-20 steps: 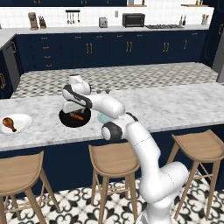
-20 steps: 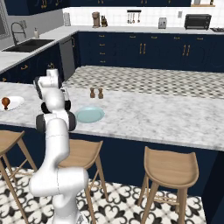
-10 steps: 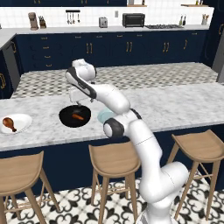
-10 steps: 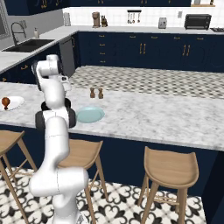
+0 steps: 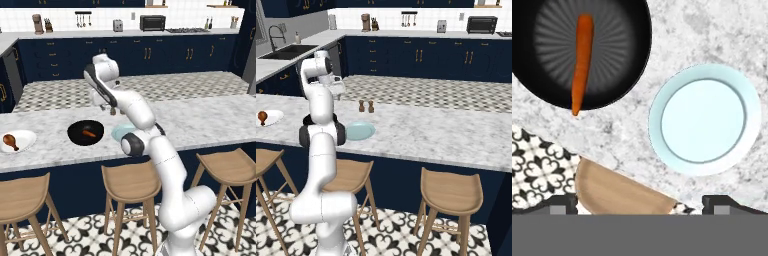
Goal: Pick the chicken drumstick and carrot from their plates and place them in the bowl. Then put the bowl in the fridge.
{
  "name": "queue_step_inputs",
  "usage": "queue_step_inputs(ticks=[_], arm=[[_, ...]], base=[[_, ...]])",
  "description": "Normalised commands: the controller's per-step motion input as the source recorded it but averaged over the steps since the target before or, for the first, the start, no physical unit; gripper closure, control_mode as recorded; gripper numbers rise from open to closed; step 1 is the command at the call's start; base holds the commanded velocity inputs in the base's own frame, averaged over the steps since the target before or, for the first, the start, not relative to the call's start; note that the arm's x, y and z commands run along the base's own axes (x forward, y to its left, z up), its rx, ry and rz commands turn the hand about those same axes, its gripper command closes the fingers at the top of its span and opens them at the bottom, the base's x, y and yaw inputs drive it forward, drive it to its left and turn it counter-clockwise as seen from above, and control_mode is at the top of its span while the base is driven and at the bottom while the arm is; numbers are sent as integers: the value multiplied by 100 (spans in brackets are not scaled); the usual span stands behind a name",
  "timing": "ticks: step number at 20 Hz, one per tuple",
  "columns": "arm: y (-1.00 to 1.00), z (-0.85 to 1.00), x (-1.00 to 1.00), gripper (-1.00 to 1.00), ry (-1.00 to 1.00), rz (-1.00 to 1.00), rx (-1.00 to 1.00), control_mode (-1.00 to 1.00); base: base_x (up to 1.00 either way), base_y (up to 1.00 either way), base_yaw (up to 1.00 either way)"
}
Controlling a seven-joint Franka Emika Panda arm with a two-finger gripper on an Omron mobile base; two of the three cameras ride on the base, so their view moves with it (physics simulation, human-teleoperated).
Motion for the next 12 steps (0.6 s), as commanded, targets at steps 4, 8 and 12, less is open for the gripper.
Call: queue_step_inputs(ticks=[4, 8, 12], arm=[[-59, -16, 5, -100, -40, 21, 35, -100], [-18, -45, -43, -100, -1, 3, 24, -100], [-38, -92, -86, -100, -27, 1, 24, -100]], base=[[0, 0, 0], [0, 0, 0], [0, 0, 0]])
